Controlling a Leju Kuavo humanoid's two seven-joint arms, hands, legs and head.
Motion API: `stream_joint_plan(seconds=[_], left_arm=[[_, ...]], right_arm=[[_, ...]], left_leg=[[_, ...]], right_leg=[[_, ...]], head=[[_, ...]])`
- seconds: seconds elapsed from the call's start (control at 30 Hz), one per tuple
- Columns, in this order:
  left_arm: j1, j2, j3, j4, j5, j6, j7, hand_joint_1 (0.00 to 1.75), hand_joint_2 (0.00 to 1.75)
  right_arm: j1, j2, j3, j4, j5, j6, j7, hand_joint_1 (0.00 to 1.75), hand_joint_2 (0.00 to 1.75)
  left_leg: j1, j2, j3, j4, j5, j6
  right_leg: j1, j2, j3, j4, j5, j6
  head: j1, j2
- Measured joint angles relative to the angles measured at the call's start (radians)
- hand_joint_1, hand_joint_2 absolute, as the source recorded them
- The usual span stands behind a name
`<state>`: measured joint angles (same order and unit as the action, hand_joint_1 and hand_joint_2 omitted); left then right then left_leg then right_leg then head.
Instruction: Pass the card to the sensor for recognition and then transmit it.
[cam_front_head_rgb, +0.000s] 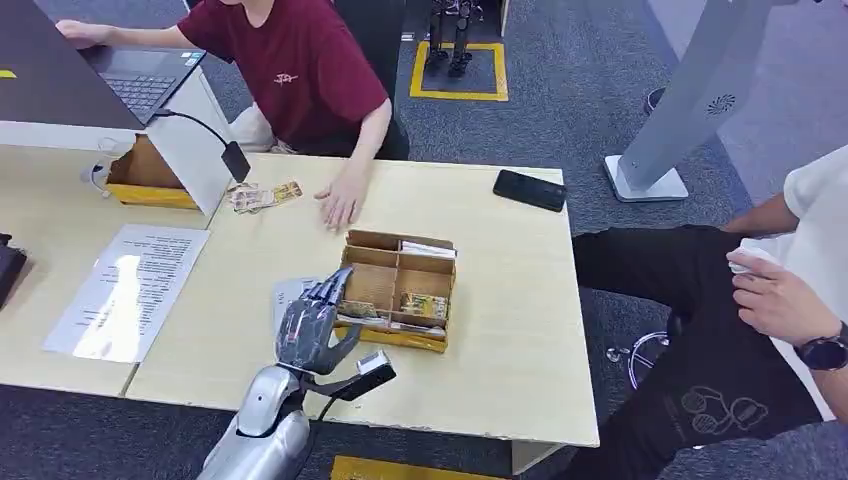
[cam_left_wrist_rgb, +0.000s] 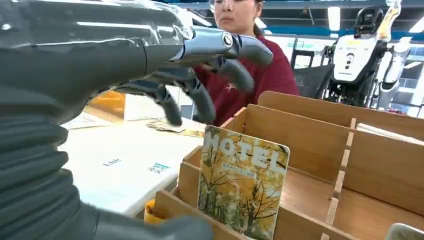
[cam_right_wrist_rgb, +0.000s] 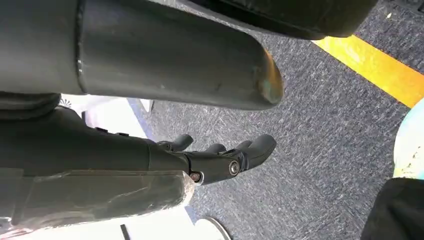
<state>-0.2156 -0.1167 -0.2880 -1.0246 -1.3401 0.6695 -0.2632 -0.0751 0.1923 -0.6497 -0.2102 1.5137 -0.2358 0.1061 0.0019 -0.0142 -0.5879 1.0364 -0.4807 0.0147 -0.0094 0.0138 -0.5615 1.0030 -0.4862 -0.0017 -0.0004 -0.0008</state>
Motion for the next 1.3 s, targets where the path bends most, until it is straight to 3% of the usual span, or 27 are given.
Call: stream_joint_plan(seconds=[1.3], left_arm=[[0.019,-0.019,0.001,-0.082,-0.043,-0.086,0.024,0.00,1.75]], right_arm=[[0.000,0.000,0.025,-0.001,0.000,0.002,-0.008,0.00,0.00]], left_leg=[[0.000,0.000,0.000,0.000,0.000,0.000]], right_leg=[[0.000,0.000,0.000,0.000,0.000,0.000]], head=[[0.000,0.000]])
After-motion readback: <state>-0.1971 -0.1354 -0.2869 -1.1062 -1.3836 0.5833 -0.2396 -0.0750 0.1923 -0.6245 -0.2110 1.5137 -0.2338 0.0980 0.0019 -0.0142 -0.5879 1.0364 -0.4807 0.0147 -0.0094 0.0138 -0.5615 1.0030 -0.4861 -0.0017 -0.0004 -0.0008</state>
